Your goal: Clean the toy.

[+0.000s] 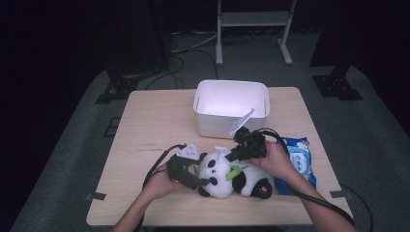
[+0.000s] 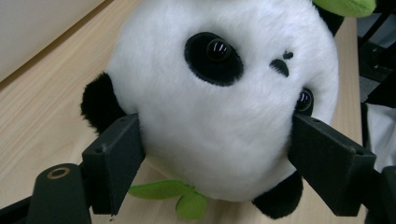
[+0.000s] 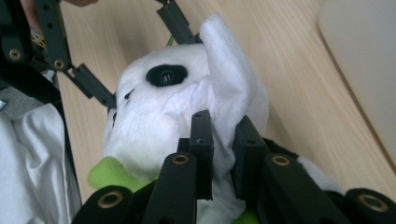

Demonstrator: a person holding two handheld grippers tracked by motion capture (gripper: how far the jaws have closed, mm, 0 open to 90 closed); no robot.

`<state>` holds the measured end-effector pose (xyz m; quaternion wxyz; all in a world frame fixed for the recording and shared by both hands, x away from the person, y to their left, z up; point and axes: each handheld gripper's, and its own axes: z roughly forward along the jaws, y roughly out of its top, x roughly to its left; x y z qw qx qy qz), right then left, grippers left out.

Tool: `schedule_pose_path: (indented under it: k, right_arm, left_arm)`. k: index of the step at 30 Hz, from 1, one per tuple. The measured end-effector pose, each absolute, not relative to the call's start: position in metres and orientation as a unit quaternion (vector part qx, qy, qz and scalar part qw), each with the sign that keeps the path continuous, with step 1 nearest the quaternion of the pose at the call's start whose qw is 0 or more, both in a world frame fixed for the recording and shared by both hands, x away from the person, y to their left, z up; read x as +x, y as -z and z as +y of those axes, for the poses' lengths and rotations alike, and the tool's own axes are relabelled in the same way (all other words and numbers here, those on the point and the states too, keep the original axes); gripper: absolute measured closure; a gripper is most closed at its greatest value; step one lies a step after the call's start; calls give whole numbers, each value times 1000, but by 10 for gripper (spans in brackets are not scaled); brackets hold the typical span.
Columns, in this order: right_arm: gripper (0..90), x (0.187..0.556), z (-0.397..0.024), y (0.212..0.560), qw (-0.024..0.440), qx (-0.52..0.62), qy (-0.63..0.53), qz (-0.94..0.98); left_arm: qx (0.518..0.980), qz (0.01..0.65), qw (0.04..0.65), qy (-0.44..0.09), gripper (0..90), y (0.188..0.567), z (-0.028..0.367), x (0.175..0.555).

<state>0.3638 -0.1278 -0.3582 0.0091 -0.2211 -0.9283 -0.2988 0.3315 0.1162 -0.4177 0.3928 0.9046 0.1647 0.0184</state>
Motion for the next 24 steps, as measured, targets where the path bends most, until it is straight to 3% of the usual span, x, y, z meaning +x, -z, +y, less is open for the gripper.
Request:
schedule_pose_path:
  k: [10,24]
  right_arm:
    - [798,355,-131,356,15,-220,293,-930]
    - [798,374,-84,350,20,-193,283,-939]
  left_arm:
    - [904,160,395,-18,225,418,118,331]
    - [904,161,395,-21,227,420,117,330]
